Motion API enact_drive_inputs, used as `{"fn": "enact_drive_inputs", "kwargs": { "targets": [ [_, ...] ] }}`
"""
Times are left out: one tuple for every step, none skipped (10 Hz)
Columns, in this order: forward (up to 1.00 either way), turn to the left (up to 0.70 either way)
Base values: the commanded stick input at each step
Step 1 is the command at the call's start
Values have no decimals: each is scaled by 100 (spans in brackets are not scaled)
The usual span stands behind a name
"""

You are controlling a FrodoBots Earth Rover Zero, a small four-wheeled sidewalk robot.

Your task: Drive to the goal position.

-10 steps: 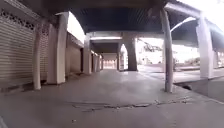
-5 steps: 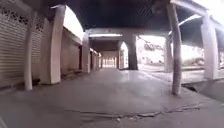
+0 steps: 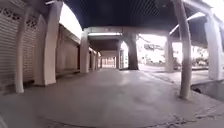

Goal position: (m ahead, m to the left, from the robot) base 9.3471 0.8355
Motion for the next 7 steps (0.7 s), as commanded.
{"fn": "enact_drive_inputs", "kwargs": {
  "targets": [
    [70,0],
    [70,0],
    [70,0],
    [70,2],
    [70,13],
    [70,24],
    [70,15]
  ]
}}
